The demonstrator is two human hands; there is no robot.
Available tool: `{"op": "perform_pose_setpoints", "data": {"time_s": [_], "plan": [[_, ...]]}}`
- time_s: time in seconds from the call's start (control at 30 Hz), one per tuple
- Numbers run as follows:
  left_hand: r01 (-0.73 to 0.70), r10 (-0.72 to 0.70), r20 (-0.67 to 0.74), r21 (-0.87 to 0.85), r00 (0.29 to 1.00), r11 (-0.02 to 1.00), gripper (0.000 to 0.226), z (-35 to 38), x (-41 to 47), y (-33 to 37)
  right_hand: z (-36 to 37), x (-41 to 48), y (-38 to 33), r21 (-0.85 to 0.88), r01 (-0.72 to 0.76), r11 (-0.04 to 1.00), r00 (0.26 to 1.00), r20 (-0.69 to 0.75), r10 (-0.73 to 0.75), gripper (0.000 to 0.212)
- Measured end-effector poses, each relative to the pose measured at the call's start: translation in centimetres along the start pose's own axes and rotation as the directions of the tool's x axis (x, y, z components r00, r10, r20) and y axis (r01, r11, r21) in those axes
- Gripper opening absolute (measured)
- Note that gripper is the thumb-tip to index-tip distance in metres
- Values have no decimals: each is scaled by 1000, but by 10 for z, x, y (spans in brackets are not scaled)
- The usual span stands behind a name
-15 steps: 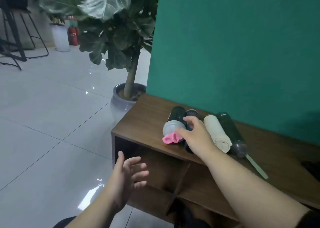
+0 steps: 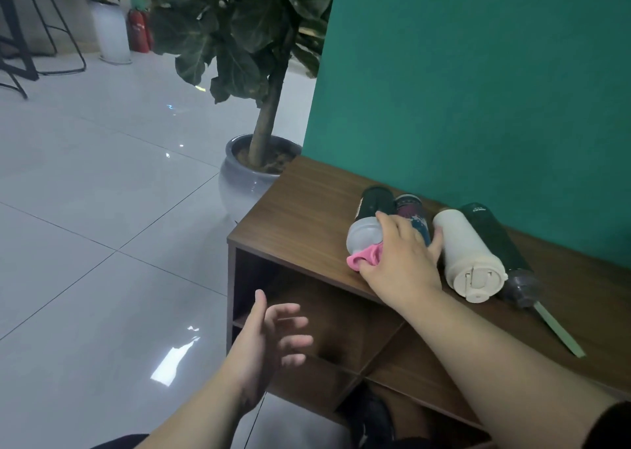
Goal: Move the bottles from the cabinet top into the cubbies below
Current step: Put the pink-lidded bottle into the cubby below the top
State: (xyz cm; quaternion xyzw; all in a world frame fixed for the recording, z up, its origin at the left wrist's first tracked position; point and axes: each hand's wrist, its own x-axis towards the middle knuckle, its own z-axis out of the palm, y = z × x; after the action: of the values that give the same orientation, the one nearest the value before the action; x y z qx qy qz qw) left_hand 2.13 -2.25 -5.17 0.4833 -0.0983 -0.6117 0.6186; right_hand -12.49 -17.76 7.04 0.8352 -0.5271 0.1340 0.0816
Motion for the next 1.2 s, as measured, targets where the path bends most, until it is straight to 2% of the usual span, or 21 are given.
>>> {"op": "perform_pose_setpoints", "data": {"time_s": [0.13, 0.3, 0.43, 0.57, 0.63, 0.73, 0.83, 0.9, 1.0, 1.1, 1.17, 1.2], "plan": [[-21, 21, 26, -1, 999, 1000, 97, 0, 5, 2, -2, 0, -12, -5, 5, 1000, 1000, -13, -5, 85], [-19, 20, 8, -32, 1000, 999, 96, -2, 3, 6, -31, -24, -38, 269, 50, 962, 998, 25, -59, 88], [-20, 8, -96, -122, 995, 992, 78, -5, 1, 10, -68, -54, -63, 455, 89, 886, 987, 78, -139, 84], [-55, -28, -260, -309, 965, 949, 63, -11, -7, 14, -96, -75, -76, 598, 83, 797, 964, 155, -216, 82], [-63, -66, -319, -378, 945, 924, 60, -15, -11, 13, -101, -80, -79, 634, 64, 771, 948, 202, -245, 81], [-38, -95, -289, -424, 953, 905, 54, -16, -13, 8, -92, -78, -84, 622, 24, 783, 900, 327, -287, 79], [23, -146, -290, -389, 946, 921, 35, -20, -9, 3, -68, -72, -90, 542, 2, 841, 843, 452, -293, 78], [68, -175, -298, -337, 938, 939, 27, -25, -3, -5, -44, -69, -94, 551, -69, 832, 839, 483, -250, 74], [94, -207, -342, -317, 917, 944, 28, -32, 12, -20, -2, -75, -105, 639, -262, 723, 868, 484, -112, 67], [93, -238, -386, -357, 891, 929, 35, -39, 33, -29, 37, -86, -118, 731, -496, 469, 848, 524, 79, 54], [82, -246, -392, -390, 886, 917, 40, -43, 48, -35, 55, -90, -127, 754, -578, 311, 811, 574, 117, 48], [79, -252, -406, -397, 878, 914, 41, -46, 54, -36, 64, -90, -130, 758, -589, 281, 805, 581, 120, 47]]}}
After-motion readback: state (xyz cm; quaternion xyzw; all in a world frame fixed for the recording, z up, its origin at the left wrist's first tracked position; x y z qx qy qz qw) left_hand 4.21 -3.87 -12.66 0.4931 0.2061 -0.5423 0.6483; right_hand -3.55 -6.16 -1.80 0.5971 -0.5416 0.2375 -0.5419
